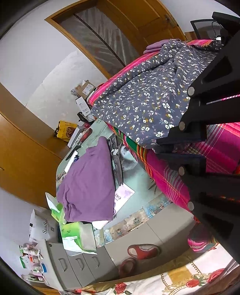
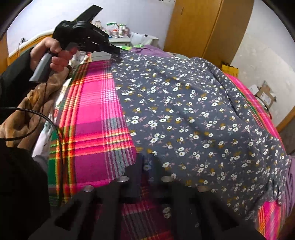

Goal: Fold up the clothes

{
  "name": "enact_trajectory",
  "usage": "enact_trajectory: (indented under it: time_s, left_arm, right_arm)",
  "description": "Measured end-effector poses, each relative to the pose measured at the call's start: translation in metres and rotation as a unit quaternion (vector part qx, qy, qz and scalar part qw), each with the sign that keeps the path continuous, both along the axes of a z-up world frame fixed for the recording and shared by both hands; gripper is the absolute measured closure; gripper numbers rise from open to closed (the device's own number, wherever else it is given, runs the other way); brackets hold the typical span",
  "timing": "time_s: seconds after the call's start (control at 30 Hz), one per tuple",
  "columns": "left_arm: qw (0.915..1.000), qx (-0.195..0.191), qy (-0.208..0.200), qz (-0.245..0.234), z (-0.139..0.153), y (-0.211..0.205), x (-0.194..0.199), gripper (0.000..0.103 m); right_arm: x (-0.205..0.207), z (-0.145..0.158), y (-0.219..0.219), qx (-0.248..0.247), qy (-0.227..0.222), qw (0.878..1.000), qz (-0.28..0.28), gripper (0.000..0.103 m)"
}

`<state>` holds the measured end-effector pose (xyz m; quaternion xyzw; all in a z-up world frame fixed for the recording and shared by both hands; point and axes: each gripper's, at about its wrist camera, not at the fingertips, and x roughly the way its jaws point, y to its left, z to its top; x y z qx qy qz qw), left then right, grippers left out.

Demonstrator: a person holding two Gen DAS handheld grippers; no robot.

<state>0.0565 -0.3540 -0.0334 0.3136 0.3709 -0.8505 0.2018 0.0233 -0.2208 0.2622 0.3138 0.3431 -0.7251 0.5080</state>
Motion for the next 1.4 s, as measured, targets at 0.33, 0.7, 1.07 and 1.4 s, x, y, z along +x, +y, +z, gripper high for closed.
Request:
enact_trajectory:
  time_s: [0.33,0.7,1.07,1.4]
  left_arm:
    - [0.9999,-0.011,-0.002,0.002,0.011,-0.003,0.002,0.096]
    - [0.9999,-0.007,-0.01,-0.001,0.007,-0.003,0.004,0.096]
    - [0.9996,-0.022,0.014,-0.011,0.036,0.0,0.004,0.096]
    - [0.9998,-0.019,0.008,-0.009,0.034,-0.001,0.001,0.096]
  right_arm:
    - [0.009,0.025,-0.003,-0.044,-0.024,0.999,0.021,0.103]
    - [0.011,0.026,-0.006,-0.042,0.021,0.999,0.007,0.072]
    - [-0.003,-0.001,0.0,-0.017,0.016,0.999,-0.029,0.071]
    - [0.012,-0.006,-0.003,0.004,0.05,0.999,-0.01,0.101]
